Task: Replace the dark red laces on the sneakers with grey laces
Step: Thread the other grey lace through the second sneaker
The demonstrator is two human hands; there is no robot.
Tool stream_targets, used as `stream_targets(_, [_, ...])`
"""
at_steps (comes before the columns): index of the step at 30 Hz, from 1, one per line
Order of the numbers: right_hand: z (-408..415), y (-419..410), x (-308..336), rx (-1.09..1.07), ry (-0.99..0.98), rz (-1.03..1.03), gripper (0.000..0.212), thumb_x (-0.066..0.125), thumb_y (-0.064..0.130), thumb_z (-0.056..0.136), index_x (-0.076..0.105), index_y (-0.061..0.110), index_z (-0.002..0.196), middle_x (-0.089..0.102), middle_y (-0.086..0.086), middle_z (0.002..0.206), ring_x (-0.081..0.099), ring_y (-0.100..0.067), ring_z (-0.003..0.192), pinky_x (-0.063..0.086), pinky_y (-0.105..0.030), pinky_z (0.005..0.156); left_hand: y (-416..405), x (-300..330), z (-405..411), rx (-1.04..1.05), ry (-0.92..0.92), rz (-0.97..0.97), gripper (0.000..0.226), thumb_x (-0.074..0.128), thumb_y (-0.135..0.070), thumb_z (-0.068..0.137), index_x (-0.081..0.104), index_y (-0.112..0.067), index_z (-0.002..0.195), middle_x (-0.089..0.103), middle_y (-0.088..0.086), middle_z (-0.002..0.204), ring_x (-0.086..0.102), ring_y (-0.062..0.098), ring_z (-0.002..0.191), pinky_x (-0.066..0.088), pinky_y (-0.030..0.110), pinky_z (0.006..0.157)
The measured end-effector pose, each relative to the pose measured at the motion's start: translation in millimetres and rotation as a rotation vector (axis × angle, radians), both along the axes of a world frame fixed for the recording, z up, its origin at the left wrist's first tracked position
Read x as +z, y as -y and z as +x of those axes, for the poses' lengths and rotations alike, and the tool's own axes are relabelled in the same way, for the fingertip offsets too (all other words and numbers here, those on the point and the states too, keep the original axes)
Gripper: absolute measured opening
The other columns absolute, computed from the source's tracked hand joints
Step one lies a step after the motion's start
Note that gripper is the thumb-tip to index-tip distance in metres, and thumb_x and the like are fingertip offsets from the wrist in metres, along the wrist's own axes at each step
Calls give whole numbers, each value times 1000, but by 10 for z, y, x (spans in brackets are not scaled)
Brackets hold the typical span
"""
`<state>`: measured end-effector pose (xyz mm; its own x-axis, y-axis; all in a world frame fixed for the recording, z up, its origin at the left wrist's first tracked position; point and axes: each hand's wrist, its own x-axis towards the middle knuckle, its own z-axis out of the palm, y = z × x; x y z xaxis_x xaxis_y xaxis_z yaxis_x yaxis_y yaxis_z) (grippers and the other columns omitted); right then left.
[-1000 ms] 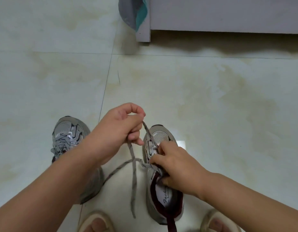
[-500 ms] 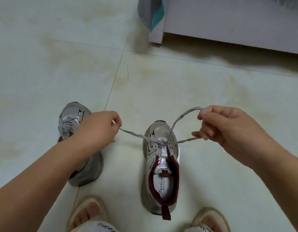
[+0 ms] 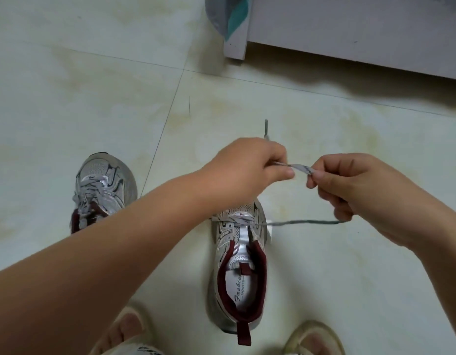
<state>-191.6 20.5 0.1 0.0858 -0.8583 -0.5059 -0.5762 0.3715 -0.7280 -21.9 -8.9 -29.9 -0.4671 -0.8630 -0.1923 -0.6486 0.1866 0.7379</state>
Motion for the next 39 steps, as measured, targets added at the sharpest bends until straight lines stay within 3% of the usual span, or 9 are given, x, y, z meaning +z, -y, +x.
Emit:
stream_targets(6, [-163,111,-257,33,-388,-145,19,51,17,93,65,22,81,61,3,82,56,-18,80,41,-29,69,29,-178,19,40,-20,76,20,47,-24,95,65,-24,88,58,-11,69,47,-3,53,32,11,51])
stream_targets(10, [48,111,-381,-95,177,-101,30,52,24,93,58,19,123,63,7,116,58,-2,106,42,-17,91,-7,-254,-131,-20,-51,-119,21,51,-24,90,71,-18,91,57,-13,76,51,4,74,40,23,71])
stream_targets(14, [174,124,-469,-151,578,68,27,47,22,95,60,6,112,63,-5,73,58,-11,55,55,-28,72,30,-358,-171,150,-220,-131,12,62,-18,81,69,-21,72,42,-12,76,43,6,83,32,12,71])
stream_targets(17, [175,145,-490,-85,378,50,24,50,20,94,62,3,84,52,-2,54,36,-7,39,44,-24,47,-10,-444,-165,253,-291,-27,26,70,-12,73,58,-32,84,46,-10,84,45,0,78,33,10,68])
stream_targets(20, [202,89,-576,27,240,83,35,54,22,92,58,3,63,52,1,48,39,-11,43,36,-22,47,-116,-556,-112,298,-295,110,39,72,-19,67,44,-33,89,46,-12,89,46,3,76,38,16,68])
stream_targets(23, [224,6,-735,53,63,92,27,56,19,91,62,-3,76,58,-7,62,46,-19,54,43,-31,58,-237,-662,32,208,-183,192,40,79,-25,62,46,-29,85,47,-12,87,45,1,75,37,12,68])
stream_targets(30, [17,-63,-1038,-28,-237,1,17,46,12,93,59,10,81,52,8,71,56,-21,74,36,-19,54,-450,-797,303,-279,205,60,17,57,-51,68,66,-38,74,38,-17,77,38,-4,83,24,18,84])
stream_targets(35, [-57,8,-977,-135,-210,-221,22,45,5,94,64,15,89,52,10,72,46,-6,63,33,-8,52,-409,-839,207,-127,409,-108,35,49,-33,91,52,-38,126,36,-11,93,36,12,95,21,27,80])
stream_targets(39, [93,-136,-1014,131,-206,-269,16,60,6,86,71,15,94,60,5,78,53,-12,75,37,-22,69,-370,-831,155,24,346,-78,22,53,-29,88,57,-32,110,34,-14,84,37,11,93,29,27,88])
